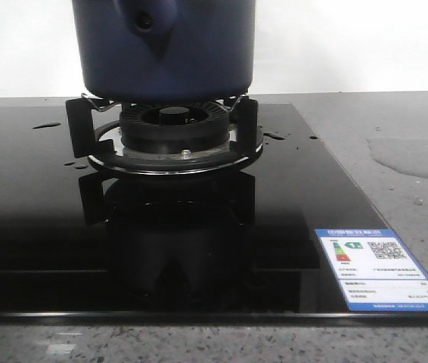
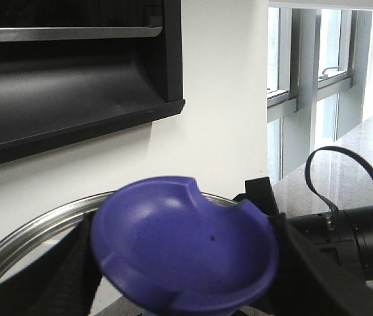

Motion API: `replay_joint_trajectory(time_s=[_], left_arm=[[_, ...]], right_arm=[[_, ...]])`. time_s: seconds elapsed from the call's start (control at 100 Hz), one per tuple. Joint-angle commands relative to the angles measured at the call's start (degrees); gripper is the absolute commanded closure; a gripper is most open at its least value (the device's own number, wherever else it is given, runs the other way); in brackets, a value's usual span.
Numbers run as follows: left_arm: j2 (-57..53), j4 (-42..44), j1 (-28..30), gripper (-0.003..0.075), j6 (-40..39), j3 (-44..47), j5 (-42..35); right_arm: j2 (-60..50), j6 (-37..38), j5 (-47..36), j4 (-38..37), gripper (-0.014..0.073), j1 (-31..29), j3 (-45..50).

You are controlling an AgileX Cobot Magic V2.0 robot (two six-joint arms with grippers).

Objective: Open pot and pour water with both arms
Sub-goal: 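Tilt the cup with the right gripper to pour water into the saucepan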

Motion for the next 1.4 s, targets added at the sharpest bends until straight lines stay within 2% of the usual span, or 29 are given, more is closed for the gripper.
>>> replay_joint_trajectory(time_s=[0.0, 0.16, 0.49, 0.68, 0.79, 0.92, 1.07, 1.21, 1.31, 1.39], left_arm=[[-1.5, -4.8, 0.1, 0.0446, -0.4, -2.1, -0.2], [-1.5, -4.8, 0.1, 0.0446, -0.4, -2.1, -0.2], [-1.5, -4.8, 0.1, 0.0446, -0.4, -2.1, -0.2], [-1.4, -4.8, 0.1, 0.0446, -0.4, -2.1, -0.2], [-1.4, -4.8, 0.1, 0.0446, -0.4, -2.1, -0.2], [-1.4, -4.8, 0.1, 0.0446, -0.4, -2.1, -0.2], [-1.4, -4.8, 0.1, 0.0446, -0.4, -2.1, -0.2], [-0.9, -4.8, 0.0, 0.0446, -0.4, -2.1, -0.1], [0.0, -4.9, 0.0, 0.0446, -0.4, -2.1, 0.8], [1.3, -4.9, -0.6, 0.0446, -0.4, -2.1, 1.4]], right_arm=[[-2.3, -0.2, 0.2, -7.8, 0.0388, 0.0, -2.5], [-2.3, -0.2, 3.8, -15.7, 0.0388, 0.0, -3.0], [-2.3, 1.1, 3.8, -15.1, 0.0388, 0.0, -7.0], [-2.2, 22.4, 7.9, -1.7, 0.0388, 0.3, -7.0], [-2.6, 31.9, 13.6, 6.1, 0.0388, 1.2, -7.0], [-5.1, 41.6, 15.6, 16.0, 0.0388, 0.7, -7.0], [-9.0, 43.4, 18.0, 29.0, 0.0388, -2.0, -6.9], [-12.9, 43.4, 22.4, 36.8, 0.0388, -5.7, -3.8], [-17.9, 44.0, 17.3, 40.2, 0.0388, -9.6, 3.8], [-22.2, 47.9, 11.1, 40.4, 0.0388, -13.1, 11.9]])
